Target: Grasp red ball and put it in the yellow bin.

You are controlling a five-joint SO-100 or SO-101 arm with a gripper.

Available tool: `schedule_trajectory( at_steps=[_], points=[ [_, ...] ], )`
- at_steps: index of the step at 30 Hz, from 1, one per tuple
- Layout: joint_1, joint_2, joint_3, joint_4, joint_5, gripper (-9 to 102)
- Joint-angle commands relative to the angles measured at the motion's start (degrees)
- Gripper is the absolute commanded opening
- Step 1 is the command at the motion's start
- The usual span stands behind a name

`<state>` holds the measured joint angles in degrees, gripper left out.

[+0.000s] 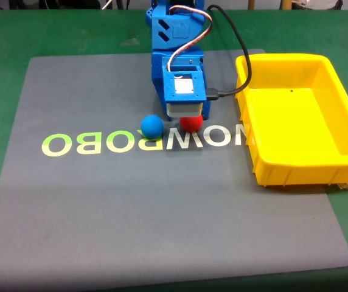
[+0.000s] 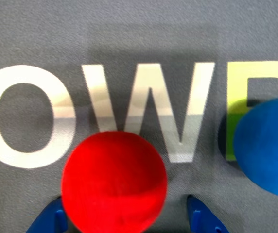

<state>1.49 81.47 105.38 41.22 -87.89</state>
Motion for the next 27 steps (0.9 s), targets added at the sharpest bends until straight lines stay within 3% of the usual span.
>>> schedule_trajectory(
  at_steps=[1,27],
  points=[
    [-0.62,-0.18,-3.96,-1.32,0.79,30],
    [-1.05,-5.8,-9.58,-0.97,1.58,27]
  ],
)
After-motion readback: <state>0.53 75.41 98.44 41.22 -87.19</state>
